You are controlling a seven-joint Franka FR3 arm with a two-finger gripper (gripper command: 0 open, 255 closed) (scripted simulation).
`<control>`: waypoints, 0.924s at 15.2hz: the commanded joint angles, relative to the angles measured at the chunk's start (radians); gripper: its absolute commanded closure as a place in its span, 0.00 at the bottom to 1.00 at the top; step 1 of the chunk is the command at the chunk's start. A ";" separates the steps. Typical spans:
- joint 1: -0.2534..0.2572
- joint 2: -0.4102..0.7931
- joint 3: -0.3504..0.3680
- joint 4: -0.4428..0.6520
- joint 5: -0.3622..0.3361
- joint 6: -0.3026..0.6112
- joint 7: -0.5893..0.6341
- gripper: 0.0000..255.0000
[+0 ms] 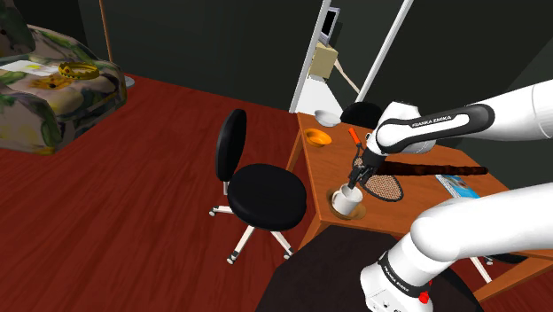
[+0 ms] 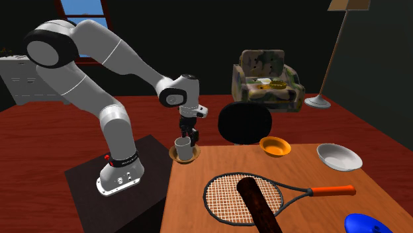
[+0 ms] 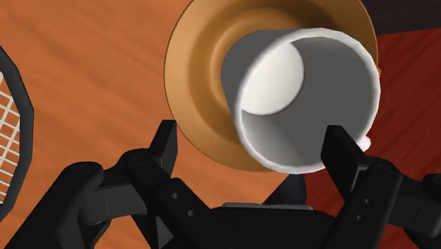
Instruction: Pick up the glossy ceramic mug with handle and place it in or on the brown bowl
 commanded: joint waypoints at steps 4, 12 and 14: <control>-0.003 -0.059 0.015 0.037 0.005 -0.095 0.003 0.00; -0.005 -0.101 0.028 0.075 0.012 -0.175 0.004 0.00; -0.005 -0.101 0.028 0.075 0.012 -0.175 0.004 0.00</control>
